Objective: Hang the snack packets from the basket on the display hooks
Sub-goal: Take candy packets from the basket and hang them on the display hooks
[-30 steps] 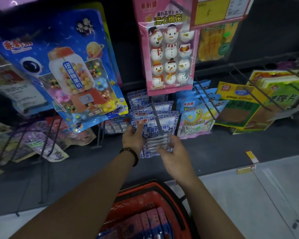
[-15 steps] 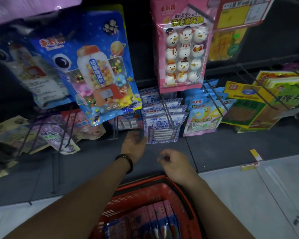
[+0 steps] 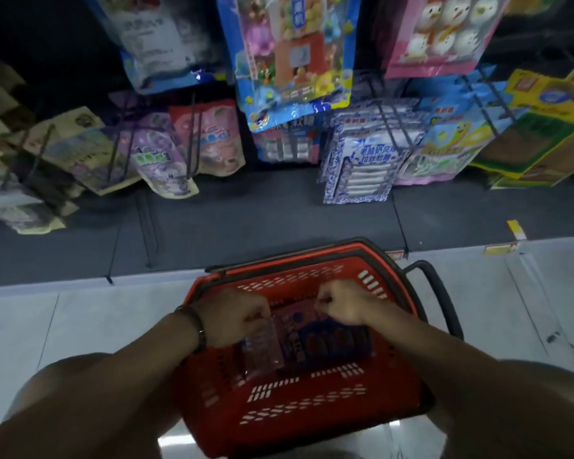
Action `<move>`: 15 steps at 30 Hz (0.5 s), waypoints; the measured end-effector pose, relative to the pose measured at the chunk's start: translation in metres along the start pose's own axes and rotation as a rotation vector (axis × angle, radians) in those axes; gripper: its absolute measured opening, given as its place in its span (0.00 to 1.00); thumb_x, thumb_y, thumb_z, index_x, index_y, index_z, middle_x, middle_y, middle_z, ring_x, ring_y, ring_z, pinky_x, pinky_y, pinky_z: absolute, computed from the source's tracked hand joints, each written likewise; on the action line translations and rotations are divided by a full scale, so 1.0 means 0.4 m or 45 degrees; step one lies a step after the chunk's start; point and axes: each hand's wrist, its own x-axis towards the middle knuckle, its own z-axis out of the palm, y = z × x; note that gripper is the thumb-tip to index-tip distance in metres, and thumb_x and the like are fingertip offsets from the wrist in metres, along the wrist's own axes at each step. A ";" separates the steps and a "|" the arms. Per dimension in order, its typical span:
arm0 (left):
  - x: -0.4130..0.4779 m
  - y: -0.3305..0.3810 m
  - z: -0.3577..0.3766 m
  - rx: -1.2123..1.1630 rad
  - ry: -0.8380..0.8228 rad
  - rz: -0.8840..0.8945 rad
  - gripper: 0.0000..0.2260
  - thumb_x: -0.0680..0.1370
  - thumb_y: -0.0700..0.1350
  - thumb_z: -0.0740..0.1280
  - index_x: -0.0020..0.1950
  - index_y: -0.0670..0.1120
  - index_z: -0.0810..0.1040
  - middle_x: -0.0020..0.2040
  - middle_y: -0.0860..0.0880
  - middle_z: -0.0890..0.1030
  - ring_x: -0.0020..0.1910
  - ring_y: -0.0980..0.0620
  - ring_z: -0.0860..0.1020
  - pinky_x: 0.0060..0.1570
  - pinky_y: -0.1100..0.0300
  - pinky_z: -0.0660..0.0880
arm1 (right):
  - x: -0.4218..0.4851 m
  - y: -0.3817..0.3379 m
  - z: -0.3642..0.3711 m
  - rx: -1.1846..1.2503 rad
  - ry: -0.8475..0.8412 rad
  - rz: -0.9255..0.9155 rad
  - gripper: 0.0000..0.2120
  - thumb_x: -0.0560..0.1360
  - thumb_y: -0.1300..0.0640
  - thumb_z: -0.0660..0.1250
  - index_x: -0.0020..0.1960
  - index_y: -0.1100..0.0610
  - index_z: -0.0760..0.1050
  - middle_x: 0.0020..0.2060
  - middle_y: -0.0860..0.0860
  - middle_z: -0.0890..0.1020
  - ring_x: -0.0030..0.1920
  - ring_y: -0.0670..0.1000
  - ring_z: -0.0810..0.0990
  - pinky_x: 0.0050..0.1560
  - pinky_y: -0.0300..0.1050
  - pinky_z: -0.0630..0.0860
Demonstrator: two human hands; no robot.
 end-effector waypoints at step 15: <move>0.106 -0.016 0.019 -0.032 -0.249 -0.063 0.16 0.82 0.57 0.66 0.65 0.50 0.81 0.64 0.48 0.83 0.60 0.47 0.80 0.59 0.56 0.75 | 0.181 0.050 0.362 0.311 -0.074 0.577 0.25 0.85 0.54 0.64 0.76 0.66 0.67 0.68 0.64 0.79 0.67 0.62 0.79 0.65 0.55 0.78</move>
